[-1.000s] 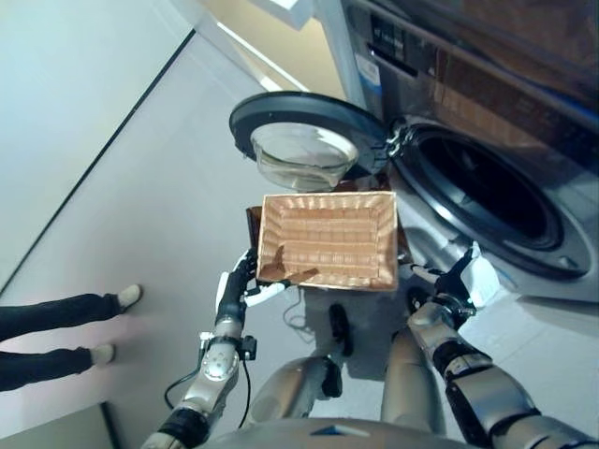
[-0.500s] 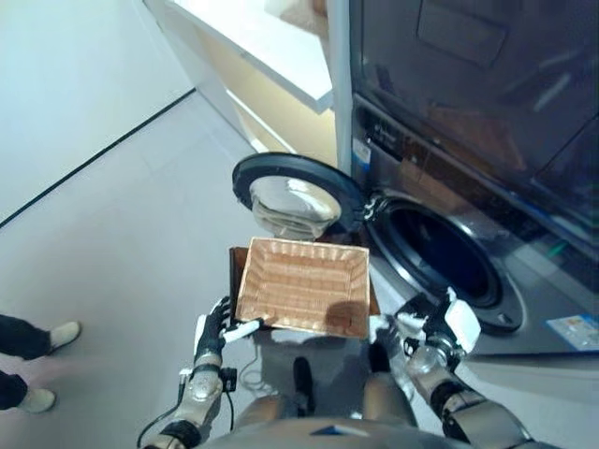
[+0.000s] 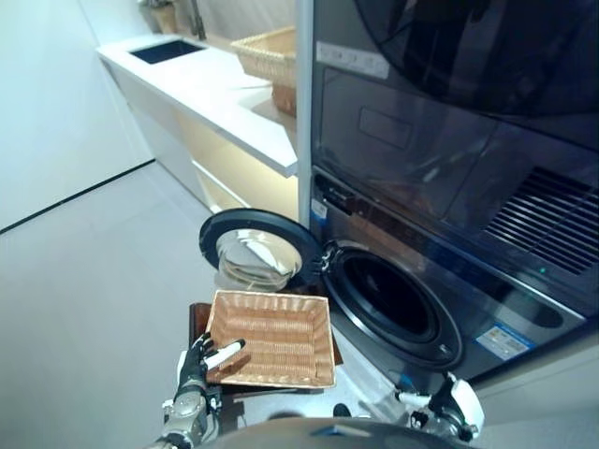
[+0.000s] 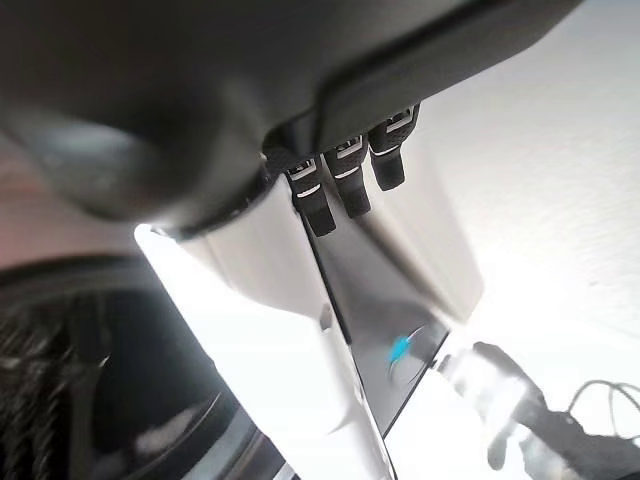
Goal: Pick up the clothes and place them into the washing machine
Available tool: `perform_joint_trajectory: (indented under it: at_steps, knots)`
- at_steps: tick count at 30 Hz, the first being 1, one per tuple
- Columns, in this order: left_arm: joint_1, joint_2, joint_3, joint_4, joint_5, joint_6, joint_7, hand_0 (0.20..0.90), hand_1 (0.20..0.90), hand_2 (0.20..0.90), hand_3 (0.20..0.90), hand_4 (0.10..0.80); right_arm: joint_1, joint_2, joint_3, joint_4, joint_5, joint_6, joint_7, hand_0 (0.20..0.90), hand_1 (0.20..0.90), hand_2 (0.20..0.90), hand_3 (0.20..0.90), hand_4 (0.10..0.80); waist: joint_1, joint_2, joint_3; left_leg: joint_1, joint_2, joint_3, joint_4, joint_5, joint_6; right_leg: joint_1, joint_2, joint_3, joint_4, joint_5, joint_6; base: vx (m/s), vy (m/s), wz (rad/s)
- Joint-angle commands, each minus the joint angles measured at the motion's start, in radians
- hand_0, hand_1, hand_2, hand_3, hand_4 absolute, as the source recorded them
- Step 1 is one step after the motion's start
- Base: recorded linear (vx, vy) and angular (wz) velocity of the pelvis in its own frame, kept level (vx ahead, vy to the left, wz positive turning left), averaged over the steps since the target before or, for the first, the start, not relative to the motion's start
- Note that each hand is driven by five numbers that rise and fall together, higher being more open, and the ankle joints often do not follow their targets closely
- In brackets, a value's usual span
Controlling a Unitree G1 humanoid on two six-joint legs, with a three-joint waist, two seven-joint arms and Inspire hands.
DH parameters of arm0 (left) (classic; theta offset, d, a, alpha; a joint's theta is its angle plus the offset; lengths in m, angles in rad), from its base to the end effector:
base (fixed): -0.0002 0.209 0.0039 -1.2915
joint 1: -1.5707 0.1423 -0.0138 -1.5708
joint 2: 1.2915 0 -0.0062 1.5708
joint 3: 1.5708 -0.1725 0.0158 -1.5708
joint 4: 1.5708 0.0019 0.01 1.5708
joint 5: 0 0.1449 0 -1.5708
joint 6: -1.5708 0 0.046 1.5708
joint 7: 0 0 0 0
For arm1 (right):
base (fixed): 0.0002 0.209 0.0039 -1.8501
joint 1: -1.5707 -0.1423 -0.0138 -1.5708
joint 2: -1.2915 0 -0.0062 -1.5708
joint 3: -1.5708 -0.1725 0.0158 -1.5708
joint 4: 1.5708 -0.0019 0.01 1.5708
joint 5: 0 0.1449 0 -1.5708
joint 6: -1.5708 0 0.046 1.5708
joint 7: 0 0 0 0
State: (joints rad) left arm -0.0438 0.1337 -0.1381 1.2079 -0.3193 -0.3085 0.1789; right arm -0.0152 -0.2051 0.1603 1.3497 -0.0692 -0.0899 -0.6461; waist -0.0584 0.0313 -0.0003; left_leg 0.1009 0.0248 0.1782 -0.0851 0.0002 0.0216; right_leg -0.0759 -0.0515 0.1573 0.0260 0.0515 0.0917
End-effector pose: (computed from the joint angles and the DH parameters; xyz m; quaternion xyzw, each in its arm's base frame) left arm 0.1054 0.1864 -0.1057 0.0124 0.4137 0.1515 0.8976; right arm 0.0610 -0.2132 -0.1167 -0.3339 0.5046 -0.2264 0.7633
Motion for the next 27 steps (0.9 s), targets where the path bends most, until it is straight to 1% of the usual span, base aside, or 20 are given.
perform_joint_trajectory:
  at_steps: [1,3,9,10,14,19,21,22,25,27]
  knots:
    - [-0.073,0.032,0.036,0.026,0.01,-0.051,0.006,0.9,0.9,0.9,0.9,0.8,-0.056,-0.024,-0.011,0.022,-0.004,-0.04,0.006,0.9,0.9,0.9,0.9,0.8,0.007,0.004,-0.008,0.036,-0.036,0.022,-0.002,-0.004,-0.064,0.088,0.029,-0.004,0.002,-0.017,0.01,0.03,-0.013,-0.18]
    - [-0.069,0.035,0.042,0.048,0.036,-0.039,0.007,0.9,0.9,0.9,0.9,0.8,-0.049,-0.024,-0.021,0.031,0.006,-0.04,0.013,0.9,0.9,0.9,0.9,0.8,0.005,0.001,-0.018,0.044,-0.033,0.025,-0.002,-0.008,-0.064,0.097,0.031,-0.002,-0.001,-0.019,0.01,0.033,-0.014,-0.12]
    - [-0.052,0.038,0.087,0.087,0.021,-0.026,-0.002,0.9,0.9,0.9,0.9,0.8,-0.028,-0.024,-0.035,0.047,0.011,-0.039,0.014,0.9,0.9,0.9,0.9,0.8,-0.004,-0.009,-0.037,0.063,-0.028,0.027,-0.002,-0.015,-0.065,0.118,0.035,-0.003,-0.003,-0.023,0.007,0.029,-0.009,-0.04]
    - [-0.053,0.045,0.093,0.101,0.058,-0.02,0.036,0.9,0.9,0.9,0.9,0.8,-0.026,-0.026,-0.046,0.052,0.019,-0.042,0.009,0.9,0.9,0.9,0.9,0.8,-0.005,-0.01,-0.041,0.064,-0.028,0.026,-0.002,-0.016,-0.065,0.121,0.036,-0.003,-0.004,-0.025,0.005,0.0,0.0,0.0]
    - [-0.051,0.043,0.088,0.109,0.074,-0.008,0.035,0.9,0.9,0.9,0.9,0.8,-0.024,-0.021,-0.044,0.057,0.022,-0.041,0.004,0.9,0.9,0.9,0.9,0.8,-0.007,-0.011,-0.042,0.066,-0.027,0.024,-0.002,-0.016,-0.065,0.122,0.037,-0.008,-0.001,-0.028,0.005,0.0,0.0,0.0]
    - [-0.04,0.043,0.085,0.097,0.083,-0.024,0.043,0.9,0.9,0.9,0.9,0.8,-0.017,-0.019,-0.045,0.062,0.021,-0.043,-0.003,0.9,0.9,0.9,0.9,0.8,-0.006,-0.013,-0.046,0.064,-0.026,0.02,-0.002,-0.018,-0.067,0.123,0.034,-0.012,-0.001,-0.03,0.005,0.0,0.0,0.0]
    - [-0.043,0.044,0.087,0.091,0.093,-0.038,0.082,0.9,0.9,0.9,0.9,0.8,-0.016,-0.018,-0.047,0.059,0.026,-0.048,-0.014,0.9,0.9,0.9,0.9,0.8,-0.004,-0.016,-0.046,0.063,-0.027,0.018,-0.002,-0.017,-0.067,0.124,0.034,-0.014,-0.001,-0.03,0.005,0.0,0.0,0.0]
    - [-0.043,0.042,0.084,0.073,0.081,-0.05,0.086,0.9,0.9,0.9,0.9,0.8,-0.016,-0.014,-0.044,0.057,0.025,-0.048,-0.023,0.9,0.9,0.9,0.9,0.8,-0.002,-0.017,-0.045,0.063,-0.026,0.017,-0.002,-0.016,-0.067,0.124,0.034,-0.015,0.0,-0.031,0.005,0.0,0.0,0.0]
    - [-0.041,0.036,0.098,0.082,0.047,-0.046,0.087,0.9,0.9,0.9,0.9,0.8,-0.01,-0.011,-0.051,0.057,0.033,-0.055,-0.027,0.9,0.9,0.9,0.9,0.8,0.001,-0.021,-0.045,0.061,-0.026,0.013,-0.002,-0.014,-0.068,0.124,0.033,-0.018,0.0,-0.031,0.004,0.0,0.0,0.0]
    - [-0.044,0.035,0.093,0.064,0.048,-0.069,0.099,0.9,0.9,0.9,0.9,0.8,-0.006,-0.01,-0.053,0.058,0.038,-0.053,-0.031,0.9,0.9,0.9,0.9,0.8,0.001,-0.024,-0.043,0.06,-0.026,0.01,-0.002,-0.013,-0.068,0.125,0.033,-0.02,-0.001,-0.032,0.003,0.0,0.0,0.0]
